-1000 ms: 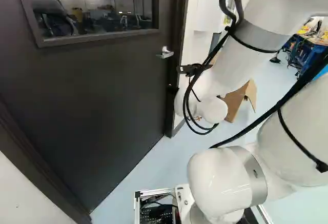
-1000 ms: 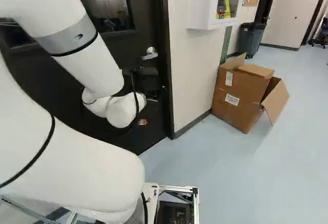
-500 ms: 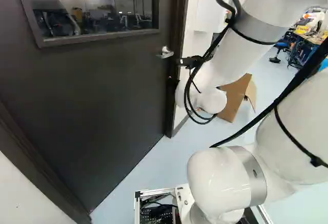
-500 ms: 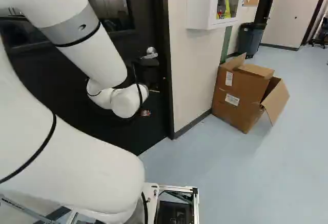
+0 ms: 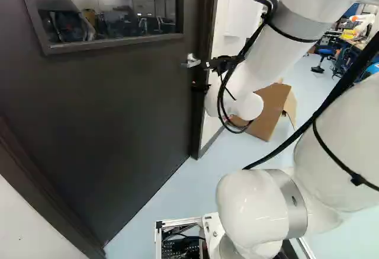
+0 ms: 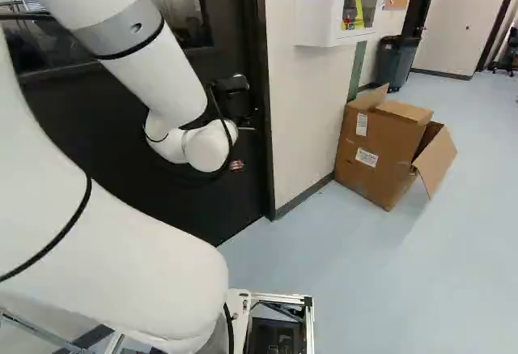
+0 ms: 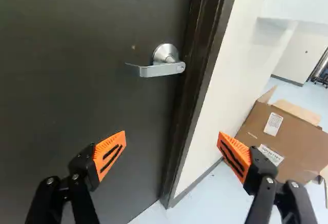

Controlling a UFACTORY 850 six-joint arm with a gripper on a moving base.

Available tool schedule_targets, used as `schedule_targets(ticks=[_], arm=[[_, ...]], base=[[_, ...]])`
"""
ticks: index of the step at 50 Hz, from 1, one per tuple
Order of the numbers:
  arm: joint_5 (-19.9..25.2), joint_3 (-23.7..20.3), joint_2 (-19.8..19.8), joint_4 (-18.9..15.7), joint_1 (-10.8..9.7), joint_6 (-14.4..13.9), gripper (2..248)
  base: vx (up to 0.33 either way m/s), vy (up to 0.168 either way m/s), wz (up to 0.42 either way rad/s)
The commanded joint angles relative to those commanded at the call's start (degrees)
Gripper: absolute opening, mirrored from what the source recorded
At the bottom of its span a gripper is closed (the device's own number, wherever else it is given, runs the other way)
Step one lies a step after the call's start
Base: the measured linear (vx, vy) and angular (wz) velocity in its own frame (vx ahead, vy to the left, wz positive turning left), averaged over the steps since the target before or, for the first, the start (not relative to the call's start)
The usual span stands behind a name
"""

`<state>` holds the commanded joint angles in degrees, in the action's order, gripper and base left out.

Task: Open the door and move inside

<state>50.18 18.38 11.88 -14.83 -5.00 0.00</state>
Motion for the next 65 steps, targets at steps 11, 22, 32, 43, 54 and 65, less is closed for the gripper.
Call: schedule_targets(ticks=[11, 22, 32, 43, 54, 65], arm=[[0.38, 2.08, -0.63, -4.98, -1.34, 0.0, 247], [1.06, 4.31, -1.43, -10.22, -2.7, 0.0, 247], [1.78, 6.72, -2.57, -15.17, -3.52, 0.0, 247], [2.59, 9.97, -4.45, -20.75, -3.45, 0.0, 247], [3.44, 13.14, -6.21, -26.38, -3.46, 0.0, 247], [4.31, 16.41, -7.99, -32.09, -3.34, 0.0, 247]], base=[[0.0, 0.0, 0.0], [0.0, 0.0, 0.0], [0.0, 0.0, 0.0], [0.0, 0.0, 0.0], [0.0, 0.0, 0.0], [0.0, 0.0, 0.0]])
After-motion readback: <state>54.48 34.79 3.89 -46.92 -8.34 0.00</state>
